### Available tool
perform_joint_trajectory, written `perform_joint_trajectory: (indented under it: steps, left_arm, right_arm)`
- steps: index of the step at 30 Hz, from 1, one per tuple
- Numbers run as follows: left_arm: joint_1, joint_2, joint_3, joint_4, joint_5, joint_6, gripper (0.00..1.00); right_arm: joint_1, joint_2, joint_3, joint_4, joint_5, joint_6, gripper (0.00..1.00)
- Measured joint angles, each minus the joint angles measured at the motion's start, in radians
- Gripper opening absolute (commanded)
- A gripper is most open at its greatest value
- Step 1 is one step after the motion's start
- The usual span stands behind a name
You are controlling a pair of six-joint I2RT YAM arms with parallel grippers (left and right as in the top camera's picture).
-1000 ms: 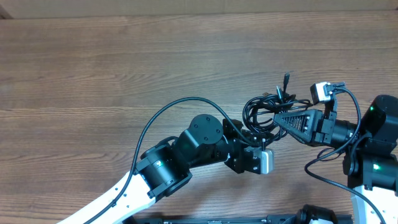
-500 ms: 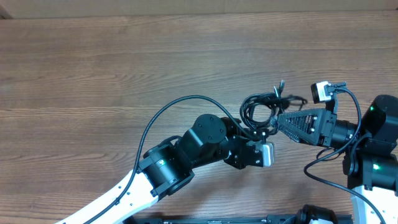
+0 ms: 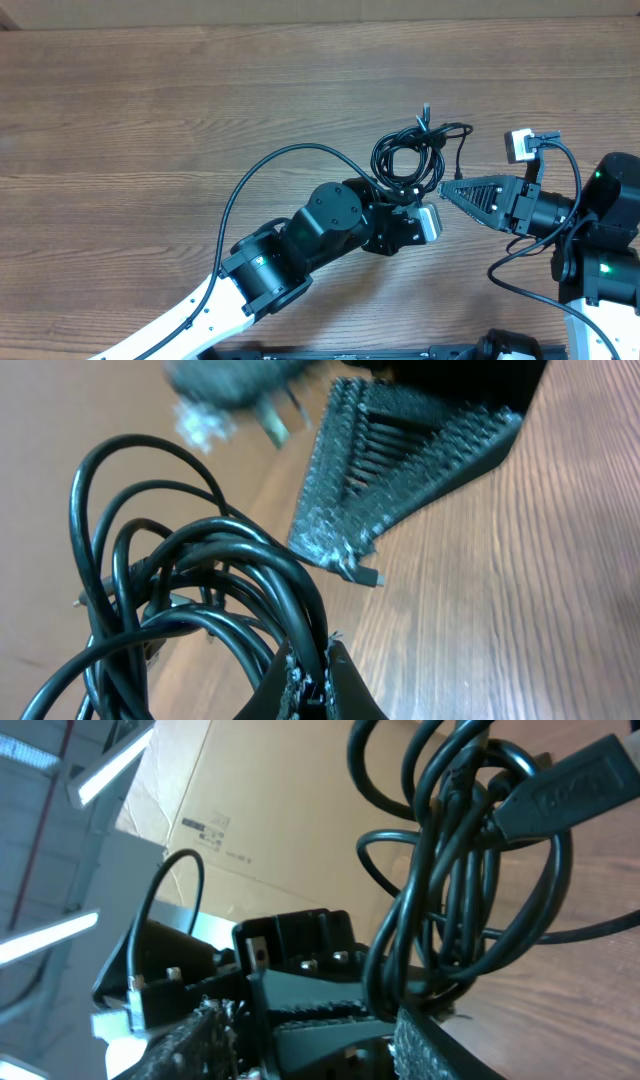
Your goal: Untangle cables
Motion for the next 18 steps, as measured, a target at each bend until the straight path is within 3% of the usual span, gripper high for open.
perform_joint_trajectory:
  steps: [5, 18]
  left_arm:
    - [0.0, 0.0, 0.0, 0.04, -0.005, -0.022, 0.04]
    - [0.0, 0.0, 0.0, 0.082, -0.007, -0.116, 0.04]
  right_arm:
    - [0.0, 0.0, 0.0, -0.043, 0.032, -0.02, 0.38]
    - [0.0, 0.0, 0.0, -0.061, 0.074, -0.065, 0.38]
